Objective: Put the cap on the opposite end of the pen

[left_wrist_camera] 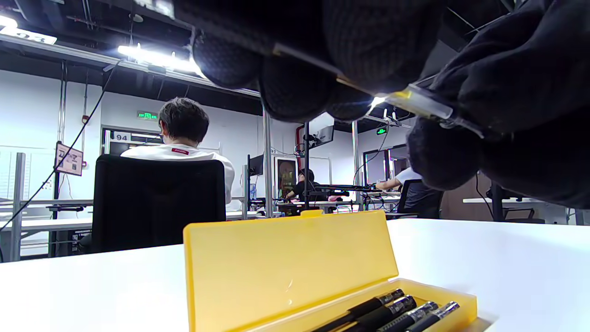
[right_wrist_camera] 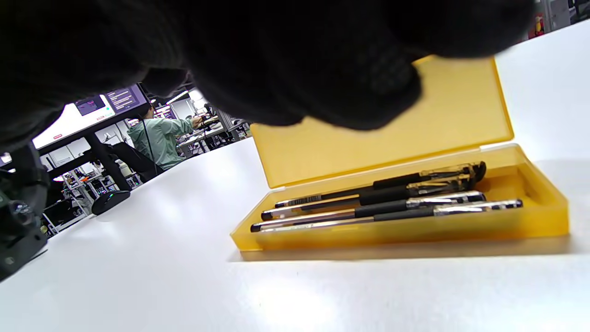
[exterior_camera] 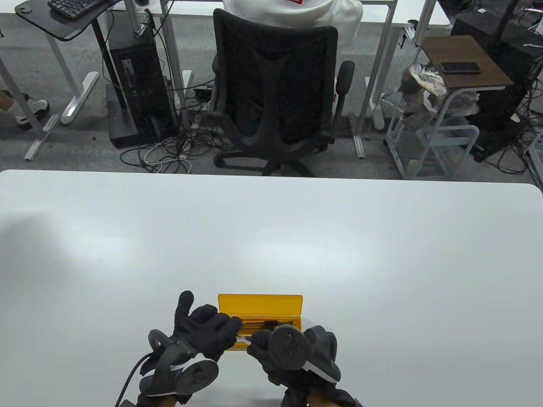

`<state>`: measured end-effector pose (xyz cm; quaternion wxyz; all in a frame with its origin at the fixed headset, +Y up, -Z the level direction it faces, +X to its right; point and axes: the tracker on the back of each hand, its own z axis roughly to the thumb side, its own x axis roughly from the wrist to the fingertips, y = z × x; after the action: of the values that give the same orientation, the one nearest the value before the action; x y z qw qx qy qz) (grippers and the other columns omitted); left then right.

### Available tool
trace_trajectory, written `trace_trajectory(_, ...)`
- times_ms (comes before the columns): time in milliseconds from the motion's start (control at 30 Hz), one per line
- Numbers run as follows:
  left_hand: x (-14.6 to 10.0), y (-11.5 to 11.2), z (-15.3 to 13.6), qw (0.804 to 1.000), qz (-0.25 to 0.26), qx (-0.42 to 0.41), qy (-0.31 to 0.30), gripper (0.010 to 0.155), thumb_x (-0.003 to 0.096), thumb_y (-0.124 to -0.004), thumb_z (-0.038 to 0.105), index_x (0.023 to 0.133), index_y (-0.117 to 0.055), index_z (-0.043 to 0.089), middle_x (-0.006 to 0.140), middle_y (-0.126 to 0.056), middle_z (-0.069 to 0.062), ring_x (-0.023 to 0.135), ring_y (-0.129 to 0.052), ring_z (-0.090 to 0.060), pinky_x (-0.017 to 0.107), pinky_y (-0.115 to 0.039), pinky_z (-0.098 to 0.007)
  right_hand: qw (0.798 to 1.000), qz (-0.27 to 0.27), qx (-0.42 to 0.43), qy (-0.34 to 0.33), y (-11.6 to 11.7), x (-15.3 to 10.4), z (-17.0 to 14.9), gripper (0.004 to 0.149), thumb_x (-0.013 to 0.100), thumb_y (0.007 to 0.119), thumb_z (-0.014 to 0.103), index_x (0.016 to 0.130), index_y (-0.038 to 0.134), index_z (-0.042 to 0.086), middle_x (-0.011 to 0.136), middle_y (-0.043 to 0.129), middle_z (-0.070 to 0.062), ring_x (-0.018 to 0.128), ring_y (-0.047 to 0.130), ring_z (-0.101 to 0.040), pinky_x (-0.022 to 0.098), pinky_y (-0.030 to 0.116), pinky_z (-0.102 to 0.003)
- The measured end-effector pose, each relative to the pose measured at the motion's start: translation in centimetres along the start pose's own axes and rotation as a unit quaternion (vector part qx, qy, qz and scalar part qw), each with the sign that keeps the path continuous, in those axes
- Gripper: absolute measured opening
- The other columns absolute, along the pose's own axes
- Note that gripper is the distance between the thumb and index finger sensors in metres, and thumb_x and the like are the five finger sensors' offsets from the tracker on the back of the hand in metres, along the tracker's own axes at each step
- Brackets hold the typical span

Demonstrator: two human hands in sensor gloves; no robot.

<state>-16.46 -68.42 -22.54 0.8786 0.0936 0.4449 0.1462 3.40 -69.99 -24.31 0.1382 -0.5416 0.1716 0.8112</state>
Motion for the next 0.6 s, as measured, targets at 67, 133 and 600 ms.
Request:
trace_trajectory(67, 0.1, 0.0, 0.0, 1.000, 0.002, -0.008, 0.007, 0.047, 0.0502, -0.080, 0.032, 0.096, -0.080, 0.022, 0.093, -0.088, -0.008, 0.090, -0.071, -0.035, 0.071, -0.030, -0.080, 1.000, 0.018, 0.008, 0.008, 0.2, 0.2, -0.3, 0.048, 0.043, 0.072, 0.042, 0.078, 0.091, 0.014, 0.039, 0.103, 0.002, 0.022, 0.100, -0.013, 0.023, 0.086, -0.036)
trace_trajectory(133, 0.0, 0.3, -0.3, 0.999, 0.021, -0.021, 0.022, 0.058, 0.0510, -0.080, 0.035, 0.106, -0.067, 0.019, 0.107, -0.072, -0.013, 0.097, -0.060, -0.039, 0.069, -0.028, -0.080, 0.999, 0.031, 0.020, 0.032, 0.3, 0.4, -0.6, 0.049, 0.044, 0.071, 0.039, 0.079, 0.090, 0.011, 0.039, 0.103, 0.002, 0.022, 0.101, -0.013, 0.023, 0.087, -0.036)
trace_trajectory(600, -2.0, -3.2, -4.4, 0.765, 0.019, -0.609, 0.207, 0.060, 0.0548, -0.083, 0.037, 0.108, -0.065, 0.015, 0.102, -0.078, -0.014, 0.089, -0.071, -0.037, 0.073, -0.039, -0.074, 0.989, 0.014, 0.147, -0.001, -0.1, 0.1, -0.6, 0.048, 0.042, 0.070, 0.036, 0.082, 0.087, 0.015, 0.049, 0.104, 0.000, 0.030, 0.103, -0.014, 0.026, 0.087, -0.036)
